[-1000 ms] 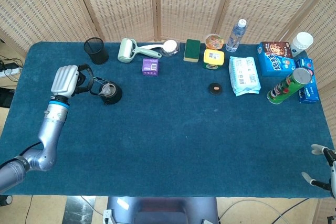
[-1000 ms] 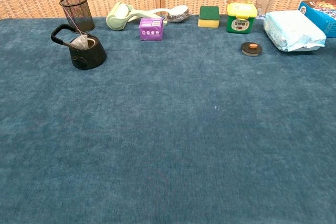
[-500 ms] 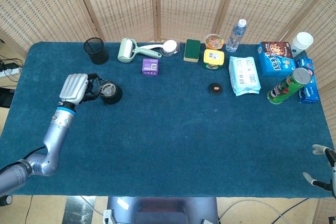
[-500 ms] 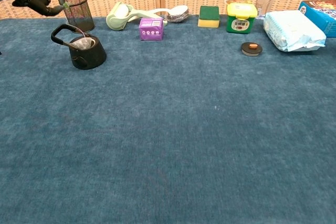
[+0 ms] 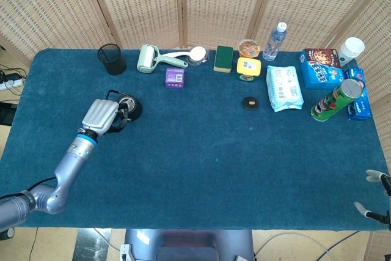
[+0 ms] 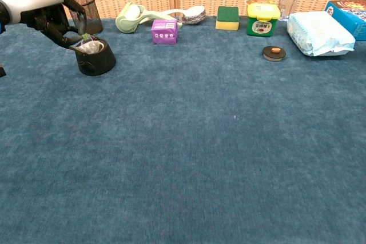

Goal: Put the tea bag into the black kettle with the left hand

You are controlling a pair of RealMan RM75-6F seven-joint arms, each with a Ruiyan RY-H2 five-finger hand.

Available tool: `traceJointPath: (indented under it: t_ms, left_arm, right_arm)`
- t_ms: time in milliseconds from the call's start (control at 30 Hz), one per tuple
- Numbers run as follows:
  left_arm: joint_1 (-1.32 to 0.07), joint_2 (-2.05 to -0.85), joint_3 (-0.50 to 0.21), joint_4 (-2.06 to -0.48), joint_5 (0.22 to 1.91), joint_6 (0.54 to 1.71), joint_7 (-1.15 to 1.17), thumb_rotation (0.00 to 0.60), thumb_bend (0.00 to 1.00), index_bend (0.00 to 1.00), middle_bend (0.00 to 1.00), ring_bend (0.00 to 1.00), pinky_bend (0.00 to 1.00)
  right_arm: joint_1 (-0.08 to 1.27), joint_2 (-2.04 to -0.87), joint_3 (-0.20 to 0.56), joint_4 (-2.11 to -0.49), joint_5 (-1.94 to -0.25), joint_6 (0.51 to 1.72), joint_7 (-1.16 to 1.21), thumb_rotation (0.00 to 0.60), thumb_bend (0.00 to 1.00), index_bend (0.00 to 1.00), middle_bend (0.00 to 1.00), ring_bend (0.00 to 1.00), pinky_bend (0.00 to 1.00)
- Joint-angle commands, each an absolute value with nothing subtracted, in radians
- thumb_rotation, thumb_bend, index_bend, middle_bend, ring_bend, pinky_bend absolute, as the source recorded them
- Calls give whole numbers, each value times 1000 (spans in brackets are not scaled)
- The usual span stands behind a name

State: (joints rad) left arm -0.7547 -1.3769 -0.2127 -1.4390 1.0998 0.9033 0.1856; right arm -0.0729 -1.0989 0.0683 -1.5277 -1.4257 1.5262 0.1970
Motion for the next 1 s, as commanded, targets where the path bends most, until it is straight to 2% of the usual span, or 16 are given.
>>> traceJointPath:
  t_ms: [33,167,267,433,500,667,767,900,1000]
  left_arm:
    - [-778,-1347,-181,-1491,1051,857,280,600,488,456,1000,980,899]
    - [-798,-1318,-166,-1536,989,824,350,600,487,256,1000,980,899]
    - [-809,-1306,-159,-1558,960,820,383,600,485,209,1000,980,899]
    - [-828,-1277,-159,-1595,921,817,414,600,491,194,1000,980,899]
    - [-841,-1253,-156,-1615,899,806,434,600,544,183,1000,980,899]
    - [-884,-1188,-142,-1655,829,744,473,600,862,182,1000,980,899]
    - [-930,-1139,-120,-1666,744,670,503,600,977,182,1000,980,899]
    - [-1012,-1094,-68,-1673,604,608,551,600,1000,153,1000,981,899]
    - [-1065,-1083,-23,-1671,510,605,584,600,1000,79,1000,990,907]
  right_arm:
    - [-73,-1098,68,-1526,-1428,1527,201,600,98,263,370,306,426]
    - [-73,-1100,68,-1522,-1428,1525,206,600,99,262,371,306,427]
    - [-74,-1100,66,-1521,-1429,1525,209,600,99,262,371,306,427]
    - [-76,-1099,67,-1514,-1429,1527,216,600,99,263,371,306,427]
    - [-77,-1099,67,-1512,-1431,1529,220,600,99,263,371,306,427]
    - [-75,-1098,67,-1508,-1426,1520,231,600,99,263,371,306,427]
    - [-74,-1098,67,-1507,-1426,1516,235,600,99,263,371,306,426]
    - [-73,-1099,66,-1503,-1422,1507,242,600,99,262,372,307,426]
    - [-71,-1098,65,-1501,-1419,1498,245,600,98,263,374,307,426]
